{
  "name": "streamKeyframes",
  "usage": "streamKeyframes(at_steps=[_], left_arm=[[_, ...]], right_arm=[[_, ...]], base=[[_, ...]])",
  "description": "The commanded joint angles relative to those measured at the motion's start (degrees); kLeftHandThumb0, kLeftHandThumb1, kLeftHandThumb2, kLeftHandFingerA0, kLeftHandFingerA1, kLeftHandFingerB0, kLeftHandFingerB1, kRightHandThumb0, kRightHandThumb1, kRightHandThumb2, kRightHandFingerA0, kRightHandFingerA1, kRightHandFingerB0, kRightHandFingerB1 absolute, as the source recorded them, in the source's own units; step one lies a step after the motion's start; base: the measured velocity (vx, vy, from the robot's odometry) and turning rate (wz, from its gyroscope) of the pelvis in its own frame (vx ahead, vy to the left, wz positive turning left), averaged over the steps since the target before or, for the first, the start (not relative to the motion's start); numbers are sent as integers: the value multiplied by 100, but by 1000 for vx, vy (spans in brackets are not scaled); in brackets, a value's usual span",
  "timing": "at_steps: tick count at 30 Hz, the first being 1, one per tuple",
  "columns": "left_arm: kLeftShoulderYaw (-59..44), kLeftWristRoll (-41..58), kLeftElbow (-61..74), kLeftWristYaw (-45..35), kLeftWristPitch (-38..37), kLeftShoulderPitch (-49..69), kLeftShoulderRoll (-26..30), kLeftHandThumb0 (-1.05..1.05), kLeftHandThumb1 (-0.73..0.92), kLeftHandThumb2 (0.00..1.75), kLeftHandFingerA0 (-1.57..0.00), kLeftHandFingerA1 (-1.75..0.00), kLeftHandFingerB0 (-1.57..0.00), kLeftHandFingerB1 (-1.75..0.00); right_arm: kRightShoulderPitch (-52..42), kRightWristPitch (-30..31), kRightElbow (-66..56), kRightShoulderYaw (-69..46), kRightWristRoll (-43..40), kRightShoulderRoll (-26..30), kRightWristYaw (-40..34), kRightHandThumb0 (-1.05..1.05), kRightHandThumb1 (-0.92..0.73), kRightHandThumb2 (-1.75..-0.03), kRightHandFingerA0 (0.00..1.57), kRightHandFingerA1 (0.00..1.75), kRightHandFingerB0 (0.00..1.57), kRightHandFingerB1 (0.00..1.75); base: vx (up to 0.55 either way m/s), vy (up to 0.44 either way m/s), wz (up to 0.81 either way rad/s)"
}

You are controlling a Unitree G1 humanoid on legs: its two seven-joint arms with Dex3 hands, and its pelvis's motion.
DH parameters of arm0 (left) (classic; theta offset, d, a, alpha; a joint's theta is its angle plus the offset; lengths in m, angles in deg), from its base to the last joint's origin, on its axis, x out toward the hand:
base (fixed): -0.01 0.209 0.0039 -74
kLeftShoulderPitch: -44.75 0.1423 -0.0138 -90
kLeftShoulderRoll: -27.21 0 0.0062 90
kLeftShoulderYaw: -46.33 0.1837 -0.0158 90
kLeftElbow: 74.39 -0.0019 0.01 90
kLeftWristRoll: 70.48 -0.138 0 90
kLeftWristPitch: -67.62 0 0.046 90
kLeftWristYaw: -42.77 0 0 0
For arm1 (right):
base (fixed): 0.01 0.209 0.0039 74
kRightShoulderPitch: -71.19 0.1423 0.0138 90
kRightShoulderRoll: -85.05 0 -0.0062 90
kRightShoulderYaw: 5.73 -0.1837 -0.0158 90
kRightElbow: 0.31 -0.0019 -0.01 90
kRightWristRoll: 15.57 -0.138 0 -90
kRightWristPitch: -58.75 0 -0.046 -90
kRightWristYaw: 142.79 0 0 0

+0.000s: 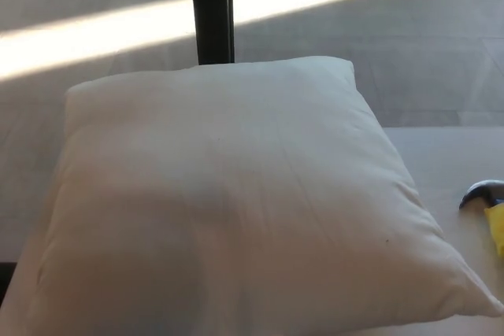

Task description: A hammer is kept on the right hand side and a pillow is kept on the left hand side on the desk infront of the robot and the robot uses its right hand to pick up the hammer and makes a downward swinging motion to hit the pillow

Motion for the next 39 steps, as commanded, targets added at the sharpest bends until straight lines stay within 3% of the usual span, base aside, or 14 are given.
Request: streamKeyframes(at_steps=[1, 5, 9, 10, 16, 18, 23, 24, 25, 26, 32, 33, 34, 39], left_arm=[[-167, 317, -193, 25, -102, -86, 117, -52, 59, 58, -78, -65, -76, -61], [-118, 274, -203, 31, -132, -108, 127, -54, 59, 58, -77, -66, -78, -65], [-94, 257, -198, -38, -209, -82, 132, -54, 59, 58, -77, -65, -79, -65], [-96, 259, -203, -21, -194, -92, 130, -54, 59, 58, -77, -65, -80, -62], [-150, 319, -179, 7, -144, 0, 139, -53, 59, 58, -77, -66, -75, -59], [-228, 403, -202, -113, -202, 31, 141, -50, 60, 58, -73, -65, -70, -57], [-206, 406, -252, -28, -173, 22, 147, -52, 59, 58, -77, -67, -77, -66], [-184, 397, -264, -86, -218, 60, 147, -50, 48, 94, -77, -78, -78, -77], [-181, 401, -265, -86, -218, 60, 148, -50, 48, 94, -77, -78, -78, -77], [-185, 411, -259, -31, -162, 36, 152, -53, 59, 58, -79, -68, -77, -61], [-226, 457, -273, 15, -111, 52, 171, -52, 60, 58, -78, -65, -74, -58], [-232, 464, -278, 28, -118, 48, 163, -51, 59, 58, -79, -67, -76, -60], [-238, 468, -293, 45, -131, 42, 152, -52, 58, 58, -83, -69, -78, -61], [-161, 393, -292, 6, -253, 73, 136, -53, 60, 58, -80, -67, -77, -61]], right_arm=[[234, 240, 284, -645, -771, 240, -79, -36, -50, -103, 0, 51, 0, 50], [637, 908, 490, -1610, -1555, 398, -383, -66, -48, -82, 0, 16, 0, 15], [980, 1319, 561, -2224, -1867, 555, -1139, -54, -63, -70, 0, 26, 0, 13], [1081, 1226, 499, -2447, -2015, 548, -1277, -57, -44, -81, 0, 25, 0, 19], [1804, 1023, 196, -2606, -1912, 827, -1646, -69, -49, -81, 0, 12, 0, 5], [2111, 906, -55, -2816, -2102, 813, -1555, -53, -63, -76, 0, 4, 0, 0], [2578, 1474, -1592, -2181, -1590, 574, -1876, -81, -62, -87, 0, 8, 1, 15], [2612, 1463, -2268, -1630, -1178, 392, -1837, -91, -64, -98, 0, 6, 3, 13], [2595, 1494, -2318, -1623, -1189, 381, -1853, -91, -64, -98, 0, 6, 3, 13], [2410, 1383, -3079, -1255, -1117, 175, -1478, -94, -69, -96, 0, 2, 0, 0], [1994, 1649, -4589, -32, -474, -52, -1276, -99, -69, -101, 0, 2, 0, 1], [1956, 1617, -4709, 41, -450, -104, -1301, -81, -72, -62, 0, 9, 0, 25], [1842, 1601, -5041, 398, -201, -235, -1348, -91, -58, -94, 0, 5, 11, 20], [1559, 2028, -5584, 1534, 479, -226, -1198, -88, -56, -92, 0, 10, 11, 19]], base=[[0, 0, 0], [0, 0, 0], [0, 0, 0], [0, 0, 0], [0, 0, 0], [0, 0, 0], [0, 0, 0], [0, 0, 0], [0, 0, 0], [0, 0, 0], [0, 0, 0], [0, 0, 0], [0, 0, 0], [0, 0, 0]])
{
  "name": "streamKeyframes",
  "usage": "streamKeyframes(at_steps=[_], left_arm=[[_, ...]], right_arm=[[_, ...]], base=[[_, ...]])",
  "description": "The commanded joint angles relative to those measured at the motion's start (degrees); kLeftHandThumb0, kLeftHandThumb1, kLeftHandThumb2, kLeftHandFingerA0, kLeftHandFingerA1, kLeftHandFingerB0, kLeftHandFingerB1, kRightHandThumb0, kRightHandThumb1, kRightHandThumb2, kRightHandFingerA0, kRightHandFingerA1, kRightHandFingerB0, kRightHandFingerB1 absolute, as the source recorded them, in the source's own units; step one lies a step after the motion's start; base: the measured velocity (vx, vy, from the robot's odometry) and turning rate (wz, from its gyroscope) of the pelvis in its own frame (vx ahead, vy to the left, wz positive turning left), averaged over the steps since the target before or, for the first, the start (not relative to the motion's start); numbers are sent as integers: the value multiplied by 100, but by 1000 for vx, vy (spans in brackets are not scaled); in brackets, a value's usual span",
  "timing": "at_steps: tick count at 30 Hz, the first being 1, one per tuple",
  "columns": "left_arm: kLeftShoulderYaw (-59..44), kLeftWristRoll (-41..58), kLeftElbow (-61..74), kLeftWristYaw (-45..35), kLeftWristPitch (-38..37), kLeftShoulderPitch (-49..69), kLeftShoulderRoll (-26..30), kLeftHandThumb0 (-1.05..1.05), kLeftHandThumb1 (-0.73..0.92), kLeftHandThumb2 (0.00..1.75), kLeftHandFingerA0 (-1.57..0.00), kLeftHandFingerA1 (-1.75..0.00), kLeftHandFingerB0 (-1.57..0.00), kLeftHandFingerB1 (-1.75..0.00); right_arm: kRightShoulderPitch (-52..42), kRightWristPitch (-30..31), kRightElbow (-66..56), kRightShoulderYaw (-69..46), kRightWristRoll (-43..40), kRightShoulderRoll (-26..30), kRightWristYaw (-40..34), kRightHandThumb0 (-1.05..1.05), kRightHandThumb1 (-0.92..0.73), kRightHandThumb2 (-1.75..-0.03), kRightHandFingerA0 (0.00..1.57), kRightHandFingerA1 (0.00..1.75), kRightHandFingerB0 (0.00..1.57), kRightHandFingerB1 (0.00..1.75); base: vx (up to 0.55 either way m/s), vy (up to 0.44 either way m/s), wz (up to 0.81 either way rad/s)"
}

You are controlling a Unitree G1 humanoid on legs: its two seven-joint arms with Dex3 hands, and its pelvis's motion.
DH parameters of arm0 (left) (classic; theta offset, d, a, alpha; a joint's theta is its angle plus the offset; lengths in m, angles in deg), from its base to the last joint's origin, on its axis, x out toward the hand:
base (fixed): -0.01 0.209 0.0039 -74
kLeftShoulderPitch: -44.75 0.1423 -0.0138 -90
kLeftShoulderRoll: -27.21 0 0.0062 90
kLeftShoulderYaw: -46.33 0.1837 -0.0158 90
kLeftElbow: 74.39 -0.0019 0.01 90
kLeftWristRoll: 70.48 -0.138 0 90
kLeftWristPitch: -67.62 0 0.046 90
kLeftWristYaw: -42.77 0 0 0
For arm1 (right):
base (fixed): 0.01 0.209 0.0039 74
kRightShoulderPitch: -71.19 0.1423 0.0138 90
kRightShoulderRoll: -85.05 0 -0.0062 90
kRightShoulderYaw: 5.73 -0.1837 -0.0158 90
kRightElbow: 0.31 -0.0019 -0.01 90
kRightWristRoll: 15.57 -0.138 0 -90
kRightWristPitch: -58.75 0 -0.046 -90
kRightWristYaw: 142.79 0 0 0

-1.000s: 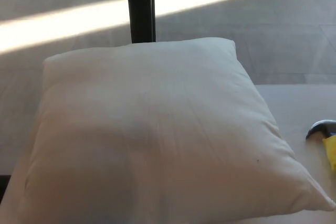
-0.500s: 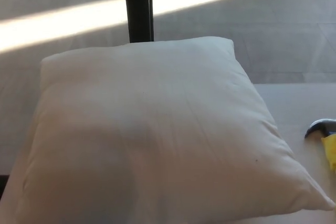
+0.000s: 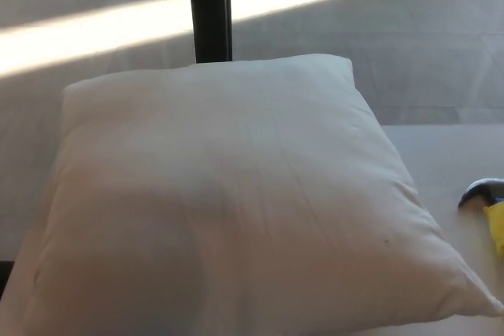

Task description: A hammer is kept on the right hand side and a pillow is kept on the left hand side on the desk infront of the robot and the robot uses its right hand to pick up the hammer and makes a downward swinging motion to hit the pillow

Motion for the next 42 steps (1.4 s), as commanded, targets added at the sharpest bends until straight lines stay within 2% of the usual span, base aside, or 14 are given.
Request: streamKeyframes(at_steps=[1, 3, 4, 5, 11, 12, 15, 33, 34, 35, 38, 39, 40, 42], left_arm=[[-29, 140, -87, 45, -171, 100, 149, -53, 60, 58, -80, -68, -78, -63], [-35, 155, -69, 34, -133, 95, 152, -53, 60, 58, -78, -66, -75, -61], [-40, 163, -60, 33, -132, 97, 150, -53, 60, 58, -78, -66, -76, -61], [-48, 171, -57, 36, -145, 111, 137, -53, 60, 58, -78, -66, -75, -61], [-44, 184, -68, 39, -184, 129, 100, -53, 60, 58, -81, -72, -72, -57], [-79, 227, -74, 47, -161, 121, 92, -54, 59, 58, -81, -72, -72, -58], [-58, 221, -120, -19, -159, 127, 101, -54, 60, 58, -80, -64, -76, -60], [47, 206, -188, 23, -222, 153, 116, -55, 61, 58, -80, -65, -73, -58], [74, 190, -158, -31, -269, 190, 121, -56, 61, 59, -79, -66, -75, -64], [45, 229, -169, -30, -264, 180, 117, -56, 60, 58, -80, -66, -73, -62], [91, 216, -166, -37, -249, 182, 122, -55, 62, 59, -78, -62, -77, -67], [101, 221, -157, -40, -266, 186, 119, -55, 61, 59, -78, -63, -73, -60], [177, 153, -168, -119, -384, 233, 125, -56, 64, 59, -76, -61, -69, -55], [161, 210, -189, -98, -348, 219, 127, -56, 62, 59, -78, -62, -69, -55]], right_arm=[[-691, 964, -2015, 2149, 1505, -168, 159, -86, -55, -91, 0, 11, 12, 21], [-760, 1165, -2117, 2423, 1649, -89, 178, -82, -55, -90, 0, 20, 6, 26], [-784, 1193, -2087, 2569, 1747, -50, 164, -71, -66, -60, 1, 27, 10, 25], [-733, 1194, -1888, 2746, 1881, -25, 160, -77, -51, -89, 1, 24, 11, 32], [-573, 1348, -1327, 3211, 2079, 174, 113, -79, -51, -91, 2, 30, 11, 36], [-522, 1414, -1211, 3283, 2111, 203, 105, -78, -66, -61, 2, 34, 17, 26], [-367, 1525, -798, 3414, 2100, 277, 170, -77, -52, -92, 0, 28, 8, 35], [66, 1462, 644, 3701, 2533, 62, -176, -81, -52, -90, 0, 43, 17, 46], [88, 1500, 729, 3661, 2534, 9, -255, -76, -65, -60, 0, 55, 23, 33], [109, 1478, 807, 3637, 2536, -25, -281, -77, -51, -88, 1, 48, 18, 47], [173, 1449, 900, 3703, 2611, -145, -266, -79, -53, -85, 5, 37, 18, 42], [203, 1412, 922, 3742, 2624, -185, -226, -72, -65, -59, 0, 40, 23, 28], [245, 1481, 783, 3838, 2692, -295, -236, -76, -52, -87, 1, 38, 15, 44], [306, 1567, 698, 3970, 2807, -357, -202, -76, -53, -89, 0, 39, 15, 46]], base=[[0, 0, 0], [0, 0, 0], [0, 0, 0], [0, 0, 0], [0, 0, 0], [0, 0, 0], [0, 0, 0], [0, 0, 0], [0, 0, 0], [0, 0, 0], [0, 0, 0], [0, 0, 0], [0, 0, 0], [0, 0, 0]])
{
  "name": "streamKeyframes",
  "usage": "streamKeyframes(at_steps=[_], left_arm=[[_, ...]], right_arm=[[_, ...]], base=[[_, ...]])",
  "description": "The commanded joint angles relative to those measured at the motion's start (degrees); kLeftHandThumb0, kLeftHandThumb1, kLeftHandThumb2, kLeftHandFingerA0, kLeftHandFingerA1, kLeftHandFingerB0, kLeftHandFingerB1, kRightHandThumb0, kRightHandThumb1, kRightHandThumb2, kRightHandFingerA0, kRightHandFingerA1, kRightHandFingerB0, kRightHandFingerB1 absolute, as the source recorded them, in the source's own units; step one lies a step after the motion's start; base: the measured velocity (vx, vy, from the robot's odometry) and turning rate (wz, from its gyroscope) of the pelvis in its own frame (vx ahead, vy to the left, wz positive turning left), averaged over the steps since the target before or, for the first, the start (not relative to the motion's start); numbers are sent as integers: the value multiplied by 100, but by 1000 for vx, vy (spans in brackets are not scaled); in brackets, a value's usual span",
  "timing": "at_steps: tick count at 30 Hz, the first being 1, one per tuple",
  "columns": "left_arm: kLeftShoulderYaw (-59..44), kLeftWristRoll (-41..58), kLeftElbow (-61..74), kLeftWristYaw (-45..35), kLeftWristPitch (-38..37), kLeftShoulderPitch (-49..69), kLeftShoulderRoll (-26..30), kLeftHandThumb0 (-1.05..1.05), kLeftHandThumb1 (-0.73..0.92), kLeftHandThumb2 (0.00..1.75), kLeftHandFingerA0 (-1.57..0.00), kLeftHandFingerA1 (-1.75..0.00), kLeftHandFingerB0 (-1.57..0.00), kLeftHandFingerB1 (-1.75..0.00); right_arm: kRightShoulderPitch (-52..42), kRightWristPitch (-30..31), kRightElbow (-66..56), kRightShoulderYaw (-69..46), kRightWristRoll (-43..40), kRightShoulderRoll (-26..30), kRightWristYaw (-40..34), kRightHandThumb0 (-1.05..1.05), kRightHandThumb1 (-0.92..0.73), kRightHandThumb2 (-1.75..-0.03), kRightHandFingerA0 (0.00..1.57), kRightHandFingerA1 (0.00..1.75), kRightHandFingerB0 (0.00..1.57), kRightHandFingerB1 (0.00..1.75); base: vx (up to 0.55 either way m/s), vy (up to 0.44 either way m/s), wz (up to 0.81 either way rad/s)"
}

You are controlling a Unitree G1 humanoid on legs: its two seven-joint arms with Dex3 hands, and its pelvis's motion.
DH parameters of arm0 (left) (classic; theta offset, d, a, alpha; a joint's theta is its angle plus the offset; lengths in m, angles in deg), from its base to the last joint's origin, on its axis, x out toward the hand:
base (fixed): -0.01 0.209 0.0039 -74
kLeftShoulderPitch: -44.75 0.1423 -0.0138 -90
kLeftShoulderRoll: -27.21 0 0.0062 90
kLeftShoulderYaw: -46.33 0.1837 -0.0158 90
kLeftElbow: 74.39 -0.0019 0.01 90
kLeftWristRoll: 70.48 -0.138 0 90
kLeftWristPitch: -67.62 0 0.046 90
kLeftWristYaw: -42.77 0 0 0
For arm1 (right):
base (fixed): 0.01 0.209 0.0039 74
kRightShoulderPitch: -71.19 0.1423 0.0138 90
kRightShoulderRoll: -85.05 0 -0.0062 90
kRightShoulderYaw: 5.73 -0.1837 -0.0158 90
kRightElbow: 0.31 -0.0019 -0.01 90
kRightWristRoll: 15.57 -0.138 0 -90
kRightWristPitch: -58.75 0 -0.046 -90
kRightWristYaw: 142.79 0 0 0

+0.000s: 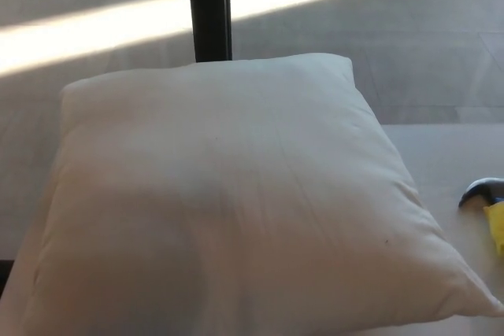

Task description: A hammer is kept on the right hand side and a pillow is kept on the left hand side on the desk infront of the robot and the robot uses its right hand to pick up the hammer and makes a downward swinging motion to hit the pillow

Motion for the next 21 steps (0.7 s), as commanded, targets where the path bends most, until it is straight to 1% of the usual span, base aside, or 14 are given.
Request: streamKeyframes(at_steps=[1, 3, 4, 7, 8, 9, 11, 12, 13, 15, 18, 19, 20, 21], left_arm=[[27, 60, -56, -85, -172, 43, 124, -57, 63, 59, -79, -66, -68, -56], [30, 71, -66, -100, -174, 95, 104, -57, 63, 59, -81, -67, -70, -57], [18, 83, -70, -100, -196, 102, 98, -58, 64, 59, -80, -67, -75, -60], [34, 79, -68, -153, -264, 135, 103, -60, 66, 60, -79, -66, -73, -57], [40, 79, -56, -173, -276, 145, 103, -63, 69, 61, -76, -61, -65, -53], [61, 65, -41, -201, -294, 165, 105, -64, 71, 61, -76, -62, -64, -52], [83, 54, -54, -193, -280, 156, 118, -65, 71, 61, -77, -63, -63, -51], [88, 53, -77, -209, -298, 146, 116, -64, 72, 61, -78, -63, -62, -50], [74, 79, -82, -169, -253, 111, 103, -66, 73, 62, -77, -62, -61, -50], [74, 88, -53, -169, -278, 122, 94, -67, 74, 62, -78, -63, -63, -52], [96, 73, -38, -169, -297, 124, 93, -68, 75, 62, -76, -63, -62, -51], [96, 80, -32, -169, -309, 126, 73, -68, 76, 62, -76, -63, -61, -50], [58, 129, -36, -208, -308, 123, 42, -67, 74, 62, -75, -62, -60, -51], [12, 181, -53, -257, -284, 114, 40, -67, 74, 62, -75, -62, -60, -51]], right_arm=[[208, 161, -132, 258, 388, -198, -42, -78, -54, -89, 3, 40, 14, 44], [145, 173, -228, 336, 465, -218, -54, -83, -56, -89, 3, 40, 16, 44], [168, 146, -215, 349, 465, -254, -72, -83, -55, -90, 3, 40, 17, 44], [280, 140, -109, 440, 552, -292, -68, -81, -55, -89, 3, 42, 17, 44], [345, 156, -30, 454, 566, -299, -54, -77, -54, -90, 3, 47, 18, 45], [456, 211, 102, 487, 599, -306, -21, -80, -55, -90, 4, 49, 18, 44], [516, 260, 170, 536, 651, -273, 46, -79, -55, -90, 4, 50, 18, 44], [561, 255, 218, 540, 658, -255, 77, -77, -54, -90, 3, 54, 17, 45], [692, 353, 379, 669, 783, -186, 179, -78, -55, -91, 7, 56, 19, 45], [802, 563, 534, 718, 796, -165, 316, -77, -55, -91, 6, 56, 16, 44], [878, 721, 725, 717, 771, -162, 435, -74, -53, -87, 5, 58, 14, 45], [907, 750, 820, 701, 750, -152, 495, -73, -50, -84, 2, 52, 11, 46], [920, 759, 1013, 690, 727, -133, 561, -38, -41, -98, 10, 60, 0, 50], [902, 716, 1109, 701, 749, -135, 539, -38, -41, -98, 10, 60, 0, 50]], base=[[0, 0, 0], [0, 0, 0], [0, 0, 0], [0, 0, 0], [0, 0, 0], [0, 0, 0], [0, 0, 0], [0, 0, 0], [0, 0, 0], [0, 0, 0], [0, 0, 0], [0, 0, 0], [0, 0, 0], [0, 0, 0]])
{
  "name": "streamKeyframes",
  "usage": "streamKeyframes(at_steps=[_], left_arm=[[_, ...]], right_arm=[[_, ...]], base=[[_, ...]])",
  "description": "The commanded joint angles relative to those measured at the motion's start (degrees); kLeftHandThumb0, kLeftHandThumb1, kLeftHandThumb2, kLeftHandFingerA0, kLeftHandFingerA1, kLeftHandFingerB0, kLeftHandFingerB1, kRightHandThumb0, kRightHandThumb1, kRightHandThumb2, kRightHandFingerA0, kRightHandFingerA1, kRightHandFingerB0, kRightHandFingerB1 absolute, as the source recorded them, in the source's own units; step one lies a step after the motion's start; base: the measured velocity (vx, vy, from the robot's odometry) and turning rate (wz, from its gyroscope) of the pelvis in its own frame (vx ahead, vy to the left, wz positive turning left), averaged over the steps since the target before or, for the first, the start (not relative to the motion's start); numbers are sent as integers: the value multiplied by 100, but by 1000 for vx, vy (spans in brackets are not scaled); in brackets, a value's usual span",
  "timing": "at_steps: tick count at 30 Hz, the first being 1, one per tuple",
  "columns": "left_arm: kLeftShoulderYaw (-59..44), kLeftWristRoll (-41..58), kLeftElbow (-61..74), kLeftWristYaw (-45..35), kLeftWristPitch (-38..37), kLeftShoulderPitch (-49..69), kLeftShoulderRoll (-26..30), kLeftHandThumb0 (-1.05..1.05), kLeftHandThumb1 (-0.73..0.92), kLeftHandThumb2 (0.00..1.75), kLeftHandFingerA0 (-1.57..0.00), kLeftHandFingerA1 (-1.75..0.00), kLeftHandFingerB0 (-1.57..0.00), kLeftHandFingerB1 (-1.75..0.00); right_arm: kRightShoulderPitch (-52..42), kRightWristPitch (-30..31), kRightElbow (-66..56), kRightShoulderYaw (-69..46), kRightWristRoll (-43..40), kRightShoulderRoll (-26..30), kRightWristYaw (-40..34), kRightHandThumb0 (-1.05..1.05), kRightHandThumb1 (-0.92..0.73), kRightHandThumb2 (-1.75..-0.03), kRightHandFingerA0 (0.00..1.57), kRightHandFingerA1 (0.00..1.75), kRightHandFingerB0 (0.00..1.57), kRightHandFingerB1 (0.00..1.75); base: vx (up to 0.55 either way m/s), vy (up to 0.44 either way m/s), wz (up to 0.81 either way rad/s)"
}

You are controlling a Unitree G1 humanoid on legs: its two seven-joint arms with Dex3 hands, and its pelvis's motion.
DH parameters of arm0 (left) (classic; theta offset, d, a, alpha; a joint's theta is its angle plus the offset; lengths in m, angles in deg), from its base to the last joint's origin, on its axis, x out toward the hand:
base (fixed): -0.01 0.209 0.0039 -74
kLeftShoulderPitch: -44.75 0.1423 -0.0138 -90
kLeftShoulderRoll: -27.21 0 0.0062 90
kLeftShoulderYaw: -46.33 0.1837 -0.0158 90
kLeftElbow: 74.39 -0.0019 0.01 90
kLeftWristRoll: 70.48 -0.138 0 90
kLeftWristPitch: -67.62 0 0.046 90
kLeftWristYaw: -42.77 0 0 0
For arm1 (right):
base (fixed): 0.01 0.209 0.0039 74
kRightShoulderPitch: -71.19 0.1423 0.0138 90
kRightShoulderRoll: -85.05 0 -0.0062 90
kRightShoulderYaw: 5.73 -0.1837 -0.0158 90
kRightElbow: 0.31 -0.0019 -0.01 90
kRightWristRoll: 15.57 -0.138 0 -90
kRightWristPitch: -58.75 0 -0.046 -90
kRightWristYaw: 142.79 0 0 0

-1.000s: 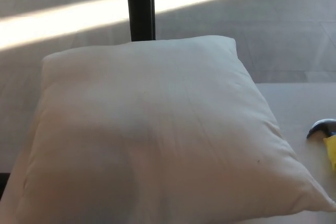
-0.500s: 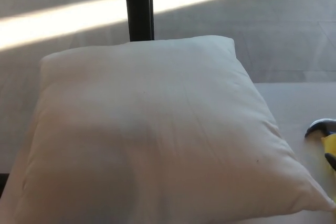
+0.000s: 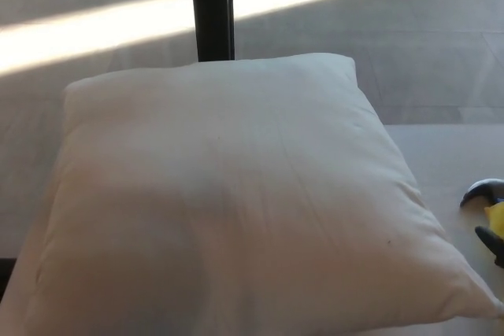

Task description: A hammer is kept on the right hand side and a pillow is kept on the left hand side on the desk infront of the robot and the robot uses its right hand to pick up the hammer and makes a downward swinging motion to hit the pillow

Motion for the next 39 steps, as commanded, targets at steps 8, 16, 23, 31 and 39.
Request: streamKeyframes(at_steps=[8, 16, 23, 31, 39], left_arm=[[59, 48, -6, -128, -176, 29, 48, -65, 78, 63, -72, -58, -57, -48], [186, 5, -24, -148, -285, 67, 41, -68, 78, 63, -74, -57, -58, -48], [118, 130, -3, -208, -236, 46, 3, -68, 80, 64, -74, -55, -61, -49], [124, 115, -33, -215, -294, 108, -28, -72, 79, 64, -76, -55, -62, -49], [53, 160, -36, -281, -295, 117, -24, -75, 80, 64, -75, -59, -60, -51]], right_arm=[[120, 88, 984, 19, 224, -28, 147, -70, -50, -83, 4, 61, 13, 47], [141, 179, 877, 347, 517, -322, 142, -73, -50, -85, 7, 60, 14, 45], [118, 288, 976, 538, 618, -451, 300, -36, -41, -98, 7, 57, 0, 48], [234, 93, 1867, 866, 799, -346, 547, -35, -40, -89, 58, 82, 4, 48], [388, 543, 2466, 882, 855, -568, 654, -42, -77, -62, 94, 103, 50, 53]], base=[[0, 0, 0], [0, 0, 0], [0, 0, 0], [0, 0, 0], [0, 0, 0]])
